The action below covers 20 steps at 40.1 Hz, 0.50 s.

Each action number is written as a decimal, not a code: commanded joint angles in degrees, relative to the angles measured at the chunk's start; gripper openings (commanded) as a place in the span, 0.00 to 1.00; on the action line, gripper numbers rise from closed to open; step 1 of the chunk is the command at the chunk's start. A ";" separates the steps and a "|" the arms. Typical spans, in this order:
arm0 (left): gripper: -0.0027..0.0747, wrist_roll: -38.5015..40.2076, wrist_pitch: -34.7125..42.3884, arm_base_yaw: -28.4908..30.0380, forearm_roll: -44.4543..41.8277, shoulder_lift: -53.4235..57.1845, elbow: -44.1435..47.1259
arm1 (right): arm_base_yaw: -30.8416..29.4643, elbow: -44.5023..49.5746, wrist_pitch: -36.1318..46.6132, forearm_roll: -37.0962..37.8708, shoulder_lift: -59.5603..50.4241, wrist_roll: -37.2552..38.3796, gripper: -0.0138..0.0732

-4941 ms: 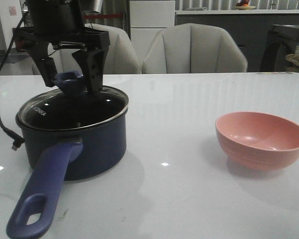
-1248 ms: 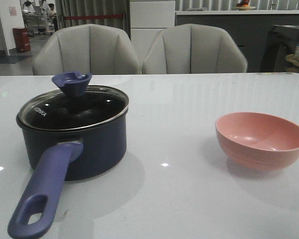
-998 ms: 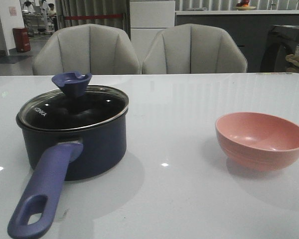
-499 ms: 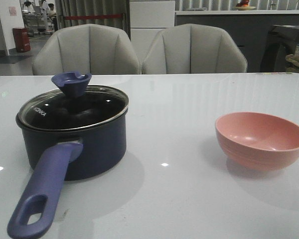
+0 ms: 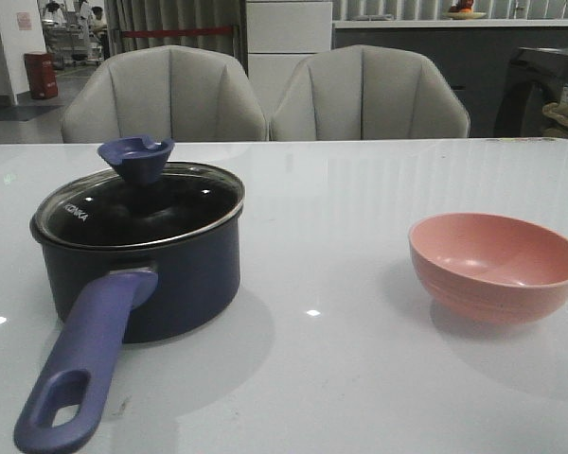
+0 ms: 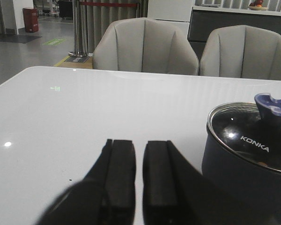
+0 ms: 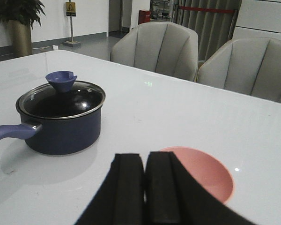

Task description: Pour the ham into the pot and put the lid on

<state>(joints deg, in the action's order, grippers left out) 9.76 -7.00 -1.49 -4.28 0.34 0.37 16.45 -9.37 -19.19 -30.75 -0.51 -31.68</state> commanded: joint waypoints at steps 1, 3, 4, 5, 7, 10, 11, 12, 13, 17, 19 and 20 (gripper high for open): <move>0.22 0.36 4.99 -0.35 0.43 1.27 1.81 | 0.09 -1.48 3.84 -0.98 0.58 -0.34 0.34; 0.22 0.36 4.99 -0.35 0.43 1.27 1.81 | 0.09 -1.48 3.84 -0.98 0.58 -0.34 0.34; 0.22 0.36 4.99 -0.35 0.43 1.27 1.81 | 0.09 -1.48 3.84 -0.98 0.58 -0.34 0.34; 0.22 0.36 4.99 -0.35 0.43 1.27 1.81 | 0.09 -1.48 3.84 -0.98 0.58 -0.34 0.34; 0.22 0.36 4.99 -0.35 0.43 1.27 1.81 | 0.09 -1.48 3.84 -0.98 0.58 -0.34 0.34; 0.22 0.36 4.99 -0.35 0.43 1.27 1.81 | 0.09 -1.48 3.87 -0.89 0.58 -0.34 0.34; 0.22 0.36 4.99 -0.35 0.43 1.27 1.81 | 0.09 -1.48 3.83 -0.67 0.58 -0.34 0.34; 0.22 0.36 4.99 -0.35 0.43 1.27 1.81 | 0.09 -1.41 3.62 0.26 0.58 -0.34 0.34; 0.22 0.36 4.99 -0.35 0.43 1.27 1.81 | 0.09 -1.41 3.29 1.42 0.58 -0.15 0.34; 0.22 0.36 4.99 -0.35 0.43 1.27 1.81 | -0.55 -1.41 4.12 9.30 0.51 6.23 0.34; 0.22 0.36 4.99 -0.35 0.43 1.27 1.81 | -1.67 -1.41 4.85 14.00 0.51 11.44 0.34; 0.22 0.36 4.99 -0.35 0.43 1.27 1.81 | -2.82 -1.41 4.91 16.79 0.51 14.98 0.34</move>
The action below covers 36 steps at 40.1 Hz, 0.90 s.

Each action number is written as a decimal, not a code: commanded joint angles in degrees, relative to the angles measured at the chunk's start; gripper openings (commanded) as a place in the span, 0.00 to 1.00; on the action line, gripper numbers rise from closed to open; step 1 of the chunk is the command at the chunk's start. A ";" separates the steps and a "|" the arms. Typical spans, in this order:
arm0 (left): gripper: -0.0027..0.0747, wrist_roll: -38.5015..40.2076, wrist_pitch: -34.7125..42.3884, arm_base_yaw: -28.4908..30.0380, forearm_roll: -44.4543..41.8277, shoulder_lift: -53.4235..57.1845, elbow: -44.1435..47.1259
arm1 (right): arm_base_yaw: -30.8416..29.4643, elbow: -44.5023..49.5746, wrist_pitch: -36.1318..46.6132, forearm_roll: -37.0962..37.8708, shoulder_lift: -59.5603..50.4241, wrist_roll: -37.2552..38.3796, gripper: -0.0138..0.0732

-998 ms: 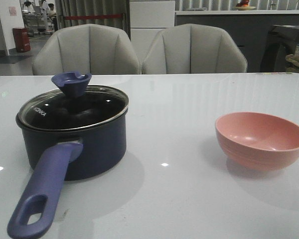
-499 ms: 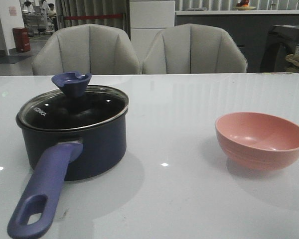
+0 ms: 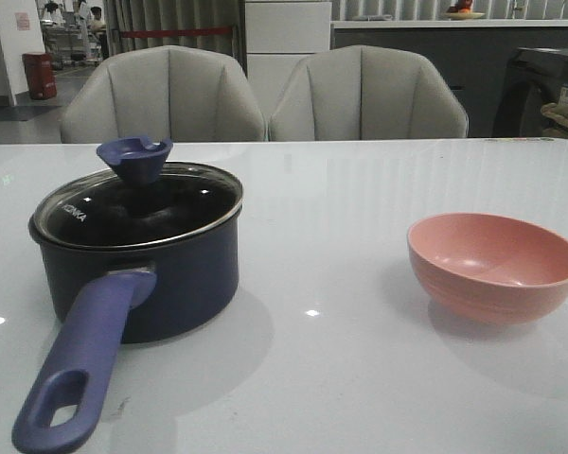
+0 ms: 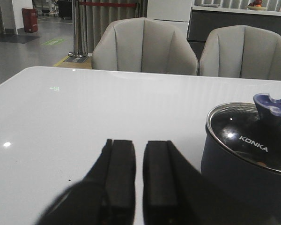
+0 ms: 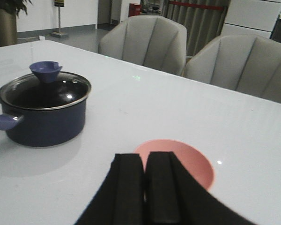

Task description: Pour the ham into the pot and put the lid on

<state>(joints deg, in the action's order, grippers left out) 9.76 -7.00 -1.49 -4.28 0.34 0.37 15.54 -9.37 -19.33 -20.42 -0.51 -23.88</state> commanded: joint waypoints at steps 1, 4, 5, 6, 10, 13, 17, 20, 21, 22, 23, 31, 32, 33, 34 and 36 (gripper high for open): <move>0.22 0.36 4.99 -0.35 0.43 1.27 1.81 | -2.69 -1.41 5.10 9.02 0.51 9.10 0.34; 0.22 0.36 4.99 -0.35 0.43 1.27 1.81 | -5.87 -0.80 5.42 14.39 0.51 14.15 0.34; 0.22 0.36 4.99 -0.35 0.43 1.27 1.81 | -7.09 -0.52 5.57 15.30 0.51 15.16 0.34; 0.22 0.36 4.99 -0.35 0.43 1.27 1.81 | -8.00 -0.05 5.98 16.25 0.48 16.34 0.34; 0.22 0.36 4.99 -0.35 0.43 1.27 1.81 | -11.79 2.40 8.36 18.28 -0.84 20.18 0.34; 0.22 0.36 4.99 -0.35 0.43 1.27 1.81 | -13.70 4.49 10.34 20.42 -1.12 24.66 0.34; 0.22 0.36 4.99 -0.35 0.43 1.27 1.81 | -13.75 6.00 10.95 25.46 -1.12 30.55 0.34; 0.22 0.36 4.99 -0.35 0.43 1.27 1.81 | -13.08 6.88 12.11 27.52 -1.12 33.14 0.34; 0.22 0.36 4.99 -0.35 0.43 1.27 1.81 | -12.74 7.28 12.93 27.45 -1.12 33.15 0.34; 0.22 0.36 4.99 -0.35 0.43 1.27 1.81 | -12.31 7.77 13.75 27.37 -1.12 33.15 0.34; 0.22 0.36 4.99 -0.35 0.43 1.27 1.81 | -11.87 8.18 14.51 27.37 -1.12 33.15 0.34; 0.22 0.36 4.99 -0.35 0.43 1.27 1.81 | -9.99 11.45 22.10 27.15 -1.12 33.27 0.34; 0.22 0.36 4.99 -0.35 0.43 1.27 1.81 | -9.99 11.45 22.17 27.15 -1.12 33.27 0.34; 0.22 0.36 4.99 -0.35 0.43 1.27 1.81 | -9.99 11.45 22.22 27.15 -1.12 33.27 0.34; 0.22 0.36 4.99 -0.35 0.43 1.27 1.81 | -9.99 11.45 22.22 27.15 -1.12 33.27 0.34; 0.22 0.36 4.99 -0.35 0.43 1.27 1.81 | -9.99 11.45 22.07 27.15 -1.12 33.27 0.34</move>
